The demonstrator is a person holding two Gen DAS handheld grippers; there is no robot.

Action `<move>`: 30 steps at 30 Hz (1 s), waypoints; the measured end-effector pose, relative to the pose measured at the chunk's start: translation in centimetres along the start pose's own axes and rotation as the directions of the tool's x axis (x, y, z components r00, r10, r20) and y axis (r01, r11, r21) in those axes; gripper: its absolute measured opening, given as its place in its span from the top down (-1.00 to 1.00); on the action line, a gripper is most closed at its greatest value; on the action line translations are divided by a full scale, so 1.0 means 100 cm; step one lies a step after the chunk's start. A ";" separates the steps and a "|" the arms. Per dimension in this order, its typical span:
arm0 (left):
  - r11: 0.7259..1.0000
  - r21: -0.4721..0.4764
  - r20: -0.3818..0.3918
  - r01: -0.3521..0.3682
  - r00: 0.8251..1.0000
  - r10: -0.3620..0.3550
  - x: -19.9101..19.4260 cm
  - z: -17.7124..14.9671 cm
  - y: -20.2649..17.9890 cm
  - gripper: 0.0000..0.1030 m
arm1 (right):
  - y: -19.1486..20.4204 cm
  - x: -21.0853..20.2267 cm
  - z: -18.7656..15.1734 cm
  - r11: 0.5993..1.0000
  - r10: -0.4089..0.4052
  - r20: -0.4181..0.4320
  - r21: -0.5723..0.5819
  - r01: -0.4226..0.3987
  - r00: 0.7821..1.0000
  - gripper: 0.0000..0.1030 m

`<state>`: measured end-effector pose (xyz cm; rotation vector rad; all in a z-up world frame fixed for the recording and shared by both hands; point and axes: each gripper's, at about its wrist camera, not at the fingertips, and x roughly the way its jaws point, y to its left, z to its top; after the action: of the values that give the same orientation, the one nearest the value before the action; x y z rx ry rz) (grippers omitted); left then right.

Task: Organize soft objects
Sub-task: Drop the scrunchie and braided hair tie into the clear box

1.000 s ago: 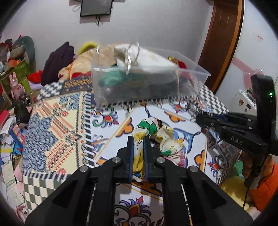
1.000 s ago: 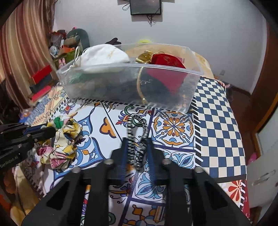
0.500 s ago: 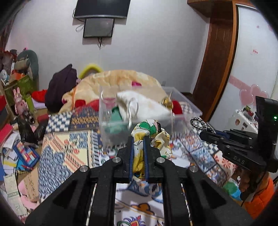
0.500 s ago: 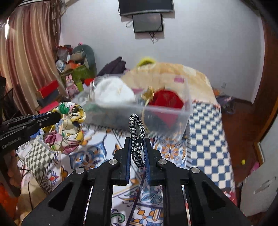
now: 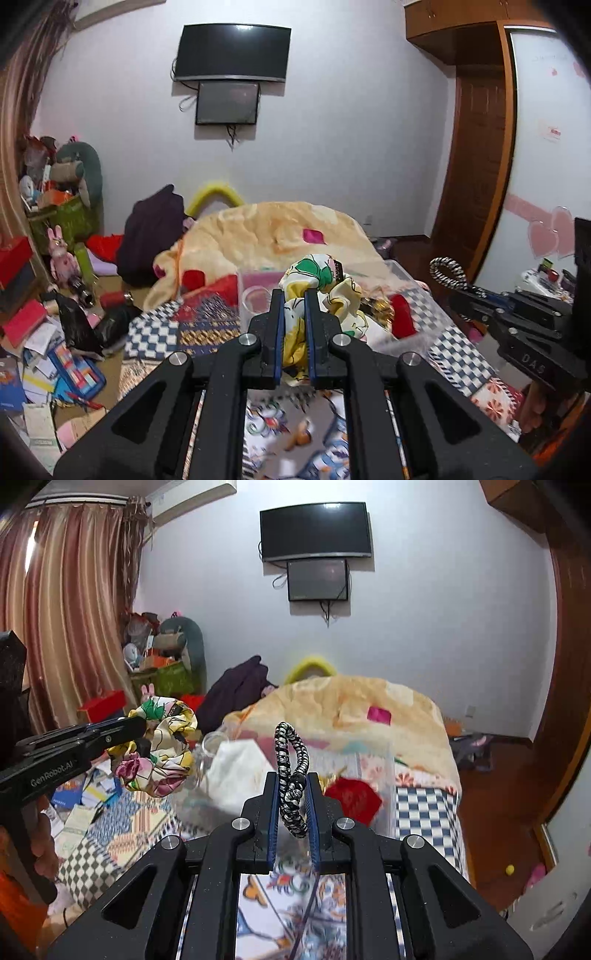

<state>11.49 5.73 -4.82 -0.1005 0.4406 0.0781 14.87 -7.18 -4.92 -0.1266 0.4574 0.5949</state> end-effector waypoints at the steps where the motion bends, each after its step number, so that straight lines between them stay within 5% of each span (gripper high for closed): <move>1: 1.000 -0.003 -0.001 -0.010 1.000 0.010 0.004 0.001 0.002 0.82 | 0.000 0.003 0.003 1.000 0.002 0.004 0.000 -0.002 1.000 0.76; 13: 0.991 0.039 -0.075 -0.125 0.989 0.128 0.059 -0.015 0.014 0.82 | 0.012 0.063 0.004 0.999 -0.009 -0.086 -0.036 0.006 0.996 0.75; 19: 0.993 0.037 -0.158 -0.111 0.981 0.115 0.080 -0.034 0.017 0.82 | 0.009 0.087 -0.007 1.000 -0.009 -0.151 -0.024 0.006 0.988 0.74; 21: 0.994 0.028 -0.171 -0.101 0.980 0.104 0.084 -0.036 0.019 0.82 | 0.009 0.090 -0.011 1.000 -0.003 -0.171 -0.023 -0.001 0.985 0.63; 25: 0.997 0.009 -0.174 -0.081 0.981 0.082 0.082 -0.034 0.020 0.78 | 0.009 0.086 -0.014 0.999 -0.023 -0.173 -0.035 0.018 0.985 0.05; 30: 0.998 -0.007 -0.178 -0.063 0.982 0.061 0.076 -0.034 0.021 0.62 | 0.006 0.072 -0.009 1.000 -0.020 -0.140 -0.025 0.017 0.990 -0.19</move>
<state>16.74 7.87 -11.29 -0.1061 0.6221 0.1337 19.49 -3.22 -8.93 -0.1956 0.5847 0.5755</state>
